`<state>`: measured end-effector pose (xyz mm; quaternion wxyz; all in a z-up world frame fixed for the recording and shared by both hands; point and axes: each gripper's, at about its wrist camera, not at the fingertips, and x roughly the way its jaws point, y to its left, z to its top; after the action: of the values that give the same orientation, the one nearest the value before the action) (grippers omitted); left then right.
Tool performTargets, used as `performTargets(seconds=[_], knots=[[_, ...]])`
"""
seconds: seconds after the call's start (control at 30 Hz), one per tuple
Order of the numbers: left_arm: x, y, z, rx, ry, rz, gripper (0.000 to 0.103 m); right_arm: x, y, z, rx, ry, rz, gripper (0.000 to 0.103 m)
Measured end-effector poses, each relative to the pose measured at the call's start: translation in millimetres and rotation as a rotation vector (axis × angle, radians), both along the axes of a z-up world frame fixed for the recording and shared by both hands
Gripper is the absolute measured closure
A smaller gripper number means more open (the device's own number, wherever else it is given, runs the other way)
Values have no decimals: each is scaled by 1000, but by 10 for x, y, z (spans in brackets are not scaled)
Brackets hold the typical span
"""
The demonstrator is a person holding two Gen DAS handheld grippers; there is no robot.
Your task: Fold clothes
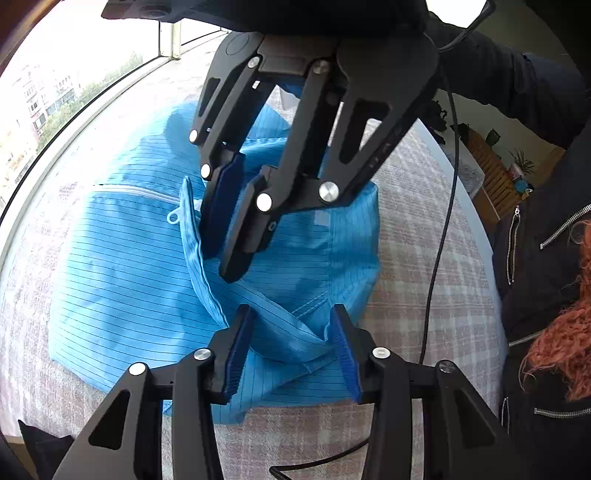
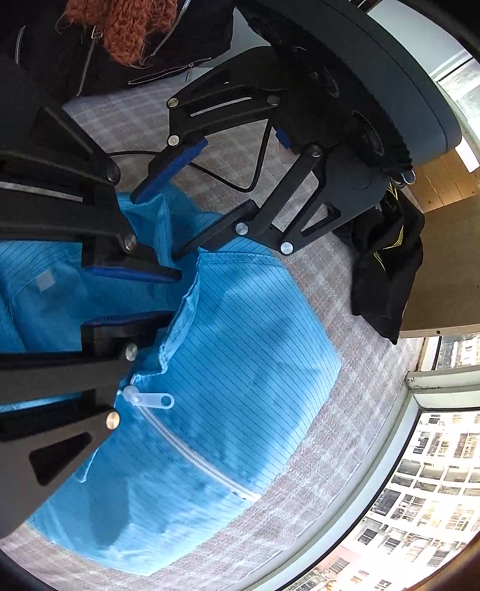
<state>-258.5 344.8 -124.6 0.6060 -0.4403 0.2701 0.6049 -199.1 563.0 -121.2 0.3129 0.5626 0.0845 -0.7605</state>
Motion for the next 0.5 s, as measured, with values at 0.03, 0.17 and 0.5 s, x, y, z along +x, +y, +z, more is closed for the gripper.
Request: performTargets(seconds=[0.03,0.17,0.5], knots=[[-21,-2,-6,0,5,9,56,-7,-16,-16,0,-3,2,87],[26,27,-75,6,-7,-9,56,-68,-51,-99,9,-10,8,87],[196,105,-323,-14,-18,-78,55,-506,304,-434,56,-25,-134,87]])
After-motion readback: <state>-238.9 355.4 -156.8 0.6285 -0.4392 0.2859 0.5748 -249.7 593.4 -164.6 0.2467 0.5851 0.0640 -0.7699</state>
